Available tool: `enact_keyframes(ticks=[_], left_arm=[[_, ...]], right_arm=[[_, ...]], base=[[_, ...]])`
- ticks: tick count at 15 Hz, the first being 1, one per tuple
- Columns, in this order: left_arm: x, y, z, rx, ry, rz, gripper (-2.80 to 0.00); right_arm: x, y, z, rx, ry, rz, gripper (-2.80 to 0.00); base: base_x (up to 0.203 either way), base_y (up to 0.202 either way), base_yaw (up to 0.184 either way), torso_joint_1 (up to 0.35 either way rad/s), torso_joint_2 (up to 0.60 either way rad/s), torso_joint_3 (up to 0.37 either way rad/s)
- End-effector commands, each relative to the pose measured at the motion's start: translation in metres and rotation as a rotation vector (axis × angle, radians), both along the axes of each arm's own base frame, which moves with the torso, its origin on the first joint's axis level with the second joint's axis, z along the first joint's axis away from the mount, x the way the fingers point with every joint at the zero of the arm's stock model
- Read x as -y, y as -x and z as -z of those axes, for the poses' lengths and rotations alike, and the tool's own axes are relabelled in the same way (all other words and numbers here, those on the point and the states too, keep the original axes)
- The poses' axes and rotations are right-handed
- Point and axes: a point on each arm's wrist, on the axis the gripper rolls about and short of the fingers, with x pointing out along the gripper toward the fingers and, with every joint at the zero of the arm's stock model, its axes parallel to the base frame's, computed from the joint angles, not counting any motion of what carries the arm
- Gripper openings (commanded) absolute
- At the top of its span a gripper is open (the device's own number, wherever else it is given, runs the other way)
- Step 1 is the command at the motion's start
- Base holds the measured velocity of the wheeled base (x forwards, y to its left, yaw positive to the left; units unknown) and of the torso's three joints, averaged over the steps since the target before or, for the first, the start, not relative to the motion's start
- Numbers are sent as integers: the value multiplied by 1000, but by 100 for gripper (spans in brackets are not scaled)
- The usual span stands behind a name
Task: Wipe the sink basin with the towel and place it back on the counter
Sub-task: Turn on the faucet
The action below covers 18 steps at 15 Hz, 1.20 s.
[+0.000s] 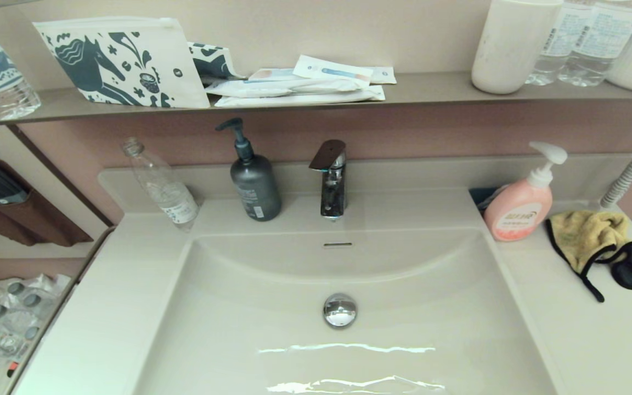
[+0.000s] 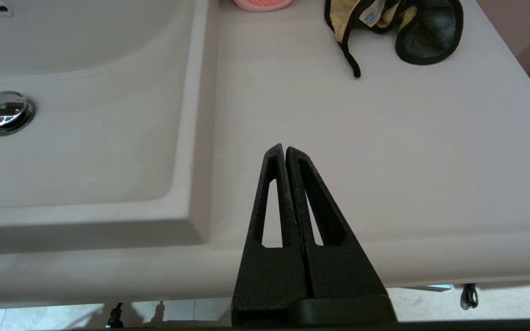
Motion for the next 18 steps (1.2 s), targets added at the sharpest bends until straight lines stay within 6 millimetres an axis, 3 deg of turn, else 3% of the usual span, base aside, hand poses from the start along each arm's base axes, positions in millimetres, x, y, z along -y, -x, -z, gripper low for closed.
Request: enact_keyframes(ticks=[1,18], left_arm=[[0,0,0,1,0,0,-280],[0,0,0,1,0,0,-280]], right_arm=[[0,0,0,0,0,0,-280],[0,0,0,0,0,-1,-280]], base=[[0,0,0,0,0,0],[0,0,0,0,0,0]])
